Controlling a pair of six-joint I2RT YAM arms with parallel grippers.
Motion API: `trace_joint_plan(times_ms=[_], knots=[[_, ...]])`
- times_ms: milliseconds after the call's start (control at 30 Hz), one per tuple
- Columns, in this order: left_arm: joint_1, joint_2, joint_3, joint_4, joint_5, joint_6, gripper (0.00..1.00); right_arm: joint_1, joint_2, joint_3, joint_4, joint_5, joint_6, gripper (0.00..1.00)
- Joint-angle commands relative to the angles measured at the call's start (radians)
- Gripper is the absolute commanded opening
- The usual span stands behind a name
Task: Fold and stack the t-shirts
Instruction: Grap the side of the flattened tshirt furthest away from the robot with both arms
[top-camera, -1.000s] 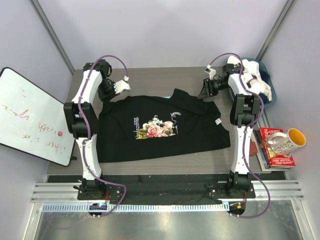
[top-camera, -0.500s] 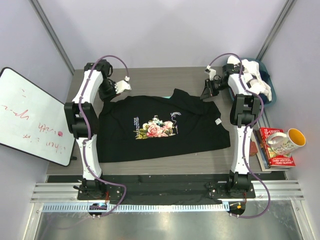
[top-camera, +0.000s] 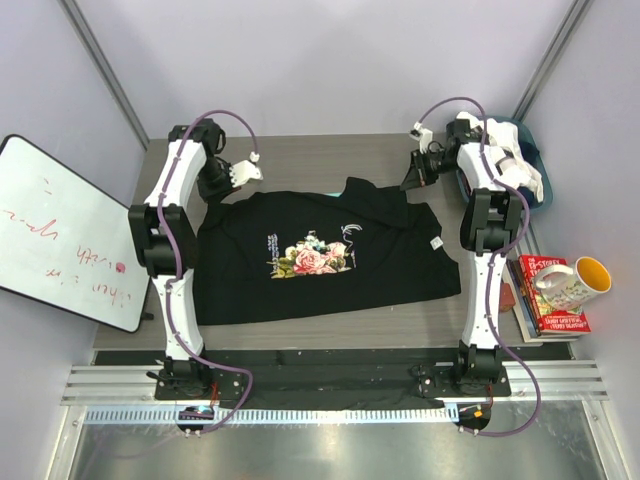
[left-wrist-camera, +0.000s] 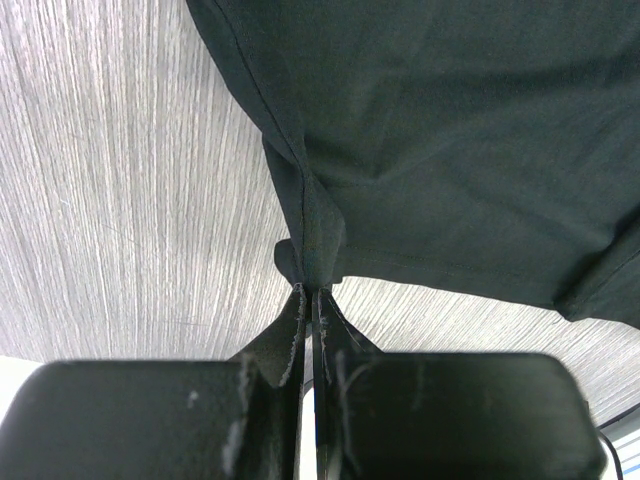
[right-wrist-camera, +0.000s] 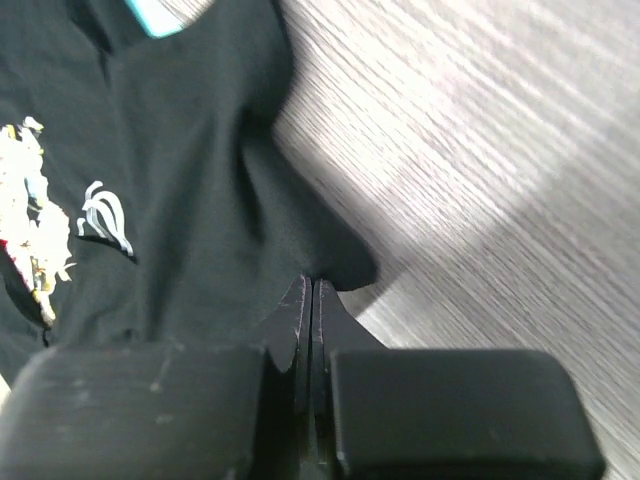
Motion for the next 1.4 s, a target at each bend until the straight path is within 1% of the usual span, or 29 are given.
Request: trace_joint_plan(times_ms=[0, 67, 200, 233, 267, 300, 333, 367, 433, 467, 533, 567, 700, 733, 767, 833, 867, 933, 967, 1200, 1367], knots=[[-0.006, -0.014, 0.033, -0.081, 0.015, -0.011, 0.00, 0.021, -0.175, 0.031, 0.024, -0.040, -0.038, 0.01], [-0.007, -0.014, 0.035, -0.077, 0.016, -0.011, 0.00, 0.030, -0.219, 0.014, 0.015, -0.057, -0.055, 0.01], [-0.007, -0.015, 0.032, -0.079, 0.016, -0.011, 0.00, 0.052, -0.285, 0.005, -0.097, -0.074, -0.168, 0.01], [-0.007, -0.015, 0.030, -0.081, 0.017, -0.011, 0.00, 0.052, -0.295, 0.003, -0.126, -0.077, -0.231, 0.01], [-0.007, -0.019, 0.025, -0.081, 0.017, -0.012, 0.00, 0.052, -0.305, 0.000, -0.196, -0.079, -0.271, 0.01], [-0.007, -0.020, 0.021, -0.079, 0.017, -0.011, 0.00, 0.091, -0.324, -0.005, -0.235, -0.079, -0.312, 0.01], [-0.007, -0.022, 0.016, -0.074, 0.017, -0.011, 0.00, 0.101, -0.330, -0.014, -0.273, -0.071, -0.405, 0.01], [-0.007, -0.023, 0.009, -0.073, 0.017, -0.009, 0.00, 0.110, -0.336, -0.038, -0.355, -0.060, -0.453, 0.01], [-0.007, -0.023, 0.007, -0.070, 0.020, -0.009, 0.00, 0.150, -0.336, -0.066, -0.451, -0.011, -0.570, 0.01], [-0.007, -0.023, 0.010, -0.070, 0.020, -0.011, 0.00, 0.165, -0.333, -0.098, -0.532, 0.010, -0.671, 0.01], [-0.007, -0.025, 0.009, -0.070, 0.023, -0.008, 0.00, 0.200, -0.333, -0.152, -0.543, 0.087, -0.690, 0.01], [-0.007, -0.028, 0.007, -0.070, 0.022, -0.009, 0.00, 0.204, -0.338, -0.210, -0.543, 0.101, -0.716, 0.01], [-0.007, -0.042, -0.017, -0.067, 0.017, -0.005, 0.00, 0.208, -0.321, -0.241, -0.543, 0.130, -0.716, 0.01], [-0.007, -0.049, -0.028, -0.067, 0.017, -0.005, 0.00, 0.210, -0.313, -0.239, -0.543, 0.147, -0.718, 0.03], [-0.009, -0.054, -0.033, -0.065, 0.016, -0.002, 0.00, 0.213, -0.310, -0.233, -0.543, 0.154, -0.718, 0.16], [-0.007, -0.061, -0.047, -0.062, 0.014, -0.002, 0.00, 0.211, -0.305, -0.222, -0.543, 0.158, -0.708, 0.32], [-0.007, -0.065, -0.050, -0.061, 0.014, -0.002, 0.00, 0.210, -0.304, -0.201, -0.543, 0.148, -0.698, 0.43], [-0.006, -0.071, -0.057, -0.058, 0.012, -0.002, 0.00, 0.202, -0.299, -0.167, -0.543, 0.130, -0.661, 0.48], [-0.006, -0.072, -0.060, -0.058, 0.012, -0.002, 0.00, 0.196, -0.296, -0.160, -0.543, 0.109, -0.652, 0.53], [-0.006, -0.094, -0.096, -0.039, 0.019, -0.005, 0.00, 0.190, -0.263, -0.127, -0.543, 0.027, -0.586, 0.61], [-0.006, -0.097, -0.097, -0.041, 0.022, -0.005, 0.00, 0.207, -0.221, -0.035, -0.543, -0.008, -0.505, 0.64]])
